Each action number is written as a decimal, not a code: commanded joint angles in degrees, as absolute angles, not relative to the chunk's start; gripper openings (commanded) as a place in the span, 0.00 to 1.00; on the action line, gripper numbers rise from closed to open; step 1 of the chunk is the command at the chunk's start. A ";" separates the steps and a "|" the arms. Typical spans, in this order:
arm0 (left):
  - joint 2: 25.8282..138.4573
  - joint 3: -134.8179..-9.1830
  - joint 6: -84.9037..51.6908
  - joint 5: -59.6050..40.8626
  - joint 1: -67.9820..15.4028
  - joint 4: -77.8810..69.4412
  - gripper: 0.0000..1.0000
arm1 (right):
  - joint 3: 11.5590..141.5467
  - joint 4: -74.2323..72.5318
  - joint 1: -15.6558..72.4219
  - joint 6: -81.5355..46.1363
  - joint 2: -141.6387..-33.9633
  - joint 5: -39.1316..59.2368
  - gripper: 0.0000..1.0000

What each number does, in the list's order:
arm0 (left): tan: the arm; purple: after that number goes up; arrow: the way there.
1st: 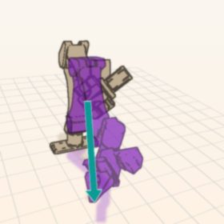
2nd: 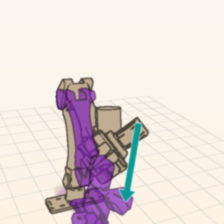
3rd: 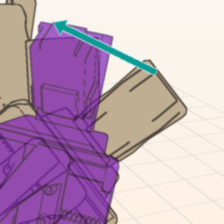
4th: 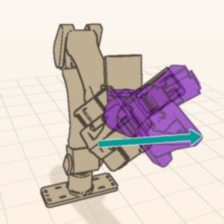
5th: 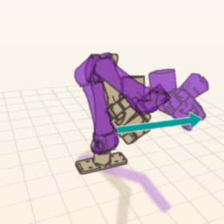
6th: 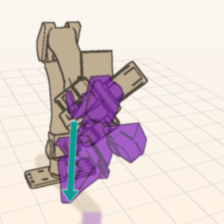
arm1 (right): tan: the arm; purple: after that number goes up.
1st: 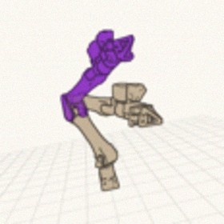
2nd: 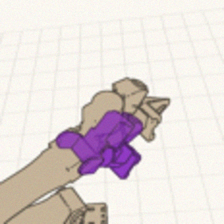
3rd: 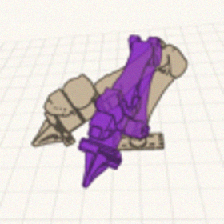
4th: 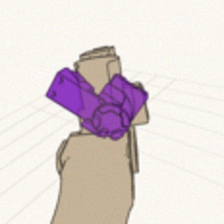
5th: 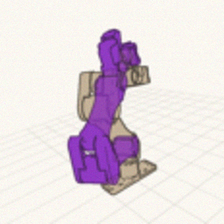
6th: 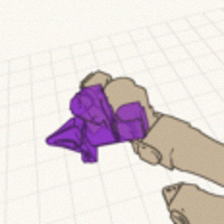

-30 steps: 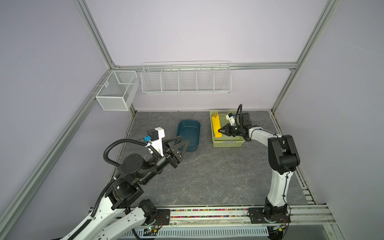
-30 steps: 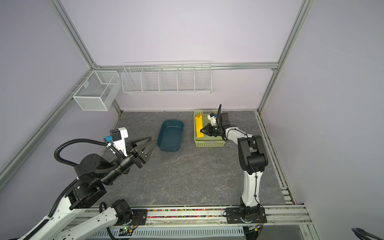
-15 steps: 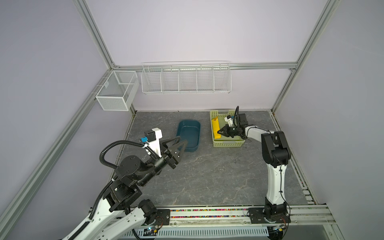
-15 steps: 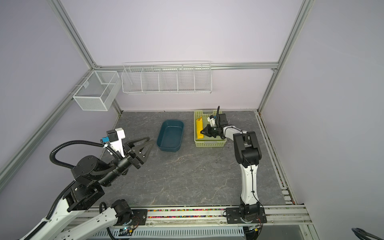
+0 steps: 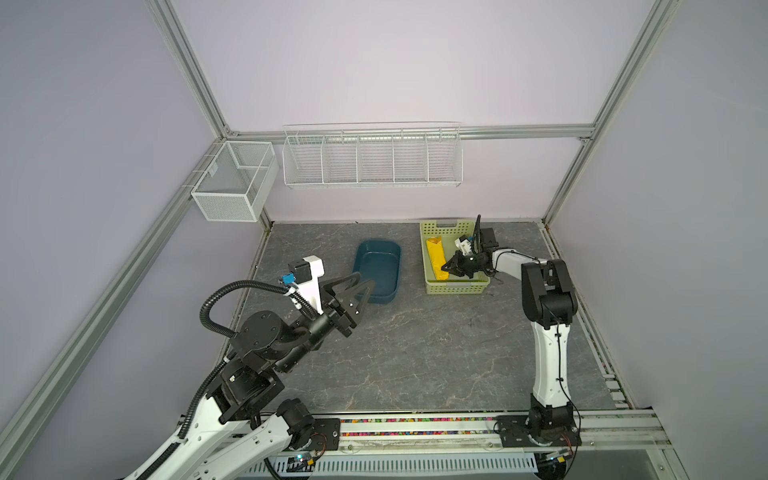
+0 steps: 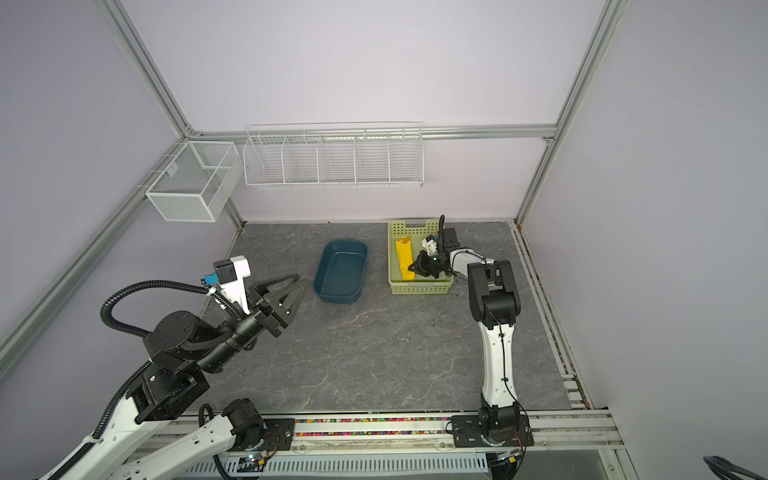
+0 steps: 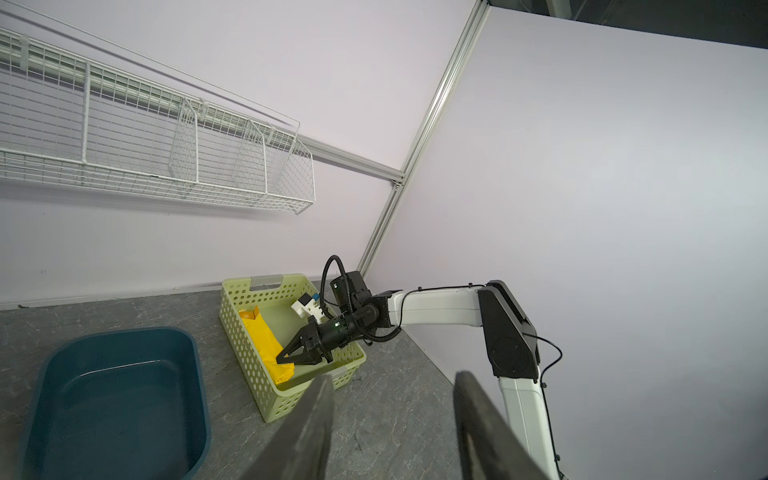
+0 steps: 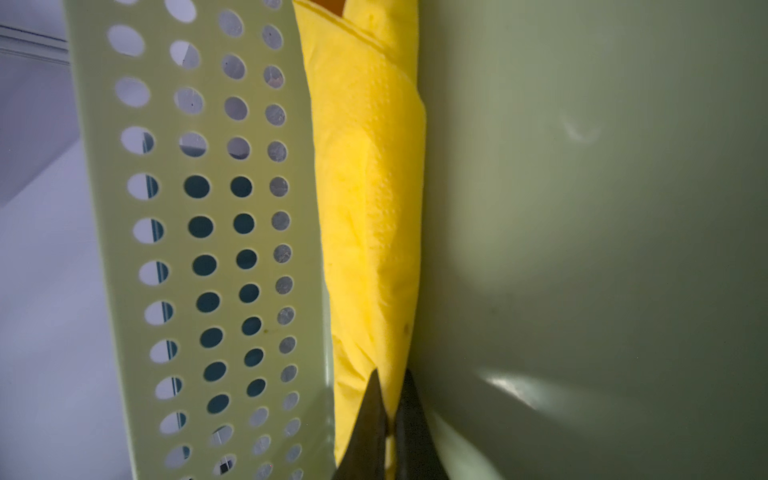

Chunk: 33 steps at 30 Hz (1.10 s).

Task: Place the utensils on the paper napkin and roll it up
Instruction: 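Lower the yellow bundle into the green basket with the right gripper and release it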

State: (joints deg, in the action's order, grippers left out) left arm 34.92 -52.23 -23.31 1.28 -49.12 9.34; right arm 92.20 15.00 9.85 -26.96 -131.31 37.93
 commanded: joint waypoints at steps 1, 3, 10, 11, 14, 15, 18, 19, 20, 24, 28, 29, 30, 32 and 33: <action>34.54 -51.84 -23.29 1.85 -48.82 9.84 0.47 | 93.31 19.14 9.84 -26.27 -133.91 35.53 0.07; 34.46 -51.83 -23.31 1.89 -48.80 9.84 0.47 | 93.60 19.82 9.84 -26.37 -134.58 34.89 0.07; 33.93 -51.70 -23.25 2.46 -48.81 10.11 0.47 | 93.96 22.49 9.84 -26.11 -135.59 31.53 0.17; 33.77 -51.69 -23.21 2.50 -48.82 10.15 0.47 | 93.87 22.74 9.84 -26.10 -135.65 31.16 0.19; 33.66 -51.77 -23.20 2.54 -48.86 10.28 0.47 | 93.87 23.36 9.80 -26.11 -135.60 30.09 0.24; 33.64 -51.78 -23.20 2.47 -48.87 10.28 0.47 | 93.95 23.57 9.84 -26.03 -135.53 29.90 0.26; 33.57 -51.80 -23.26 2.30 -48.83 10.27 0.47 | 93.96 23.99 9.84 -26.13 -135.46 29.27 0.29; 33.57 -51.72 -23.29 2.37 -48.84 10.28 0.47 | 93.96 24.15 9.84 -26.10 -135.44 29.03 0.31; 33.57 -51.72 -23.29 2.33 -48.87 10.28 0.47 | 93.92 24.18 9.87 -26.02 -135.34 28.73 0.32; 33.53 -51.62 -23.38 2.31 -48.86 10.28 0.47 | 94.05 24.94 9.84 -25.77 -135.05 27.66 0.36; 33.49 -51.66 -23.29 2.33 -48.82 10.28 0.47 | 93.95 25.05 9.84 -25.67 -134.83 27.52 0.38; 33.49 -51.61 -23.29 2.42 -48.80 10.28 0.47 | 93.87 25.09 9.84 -25.71 -134.76 27.53 0.39; 33.49 -51.60 -23.31 2.45 -48.86 10.28 0.47 | 93.87 25.05 9.84 -25.79 -134.65 27.51 0.40; 33.49 -51.54 -23.29 2.39 -48.86 10.28 0.47 | 93.78 25.07 9.87 -25.76 -134.34 27.51 0.42; 33.51 -51.51 -23.24 2.53 -48.87 10.28 0.47 | 93.72 25.11 9.92 -25.75 -134.04 27.51 0.43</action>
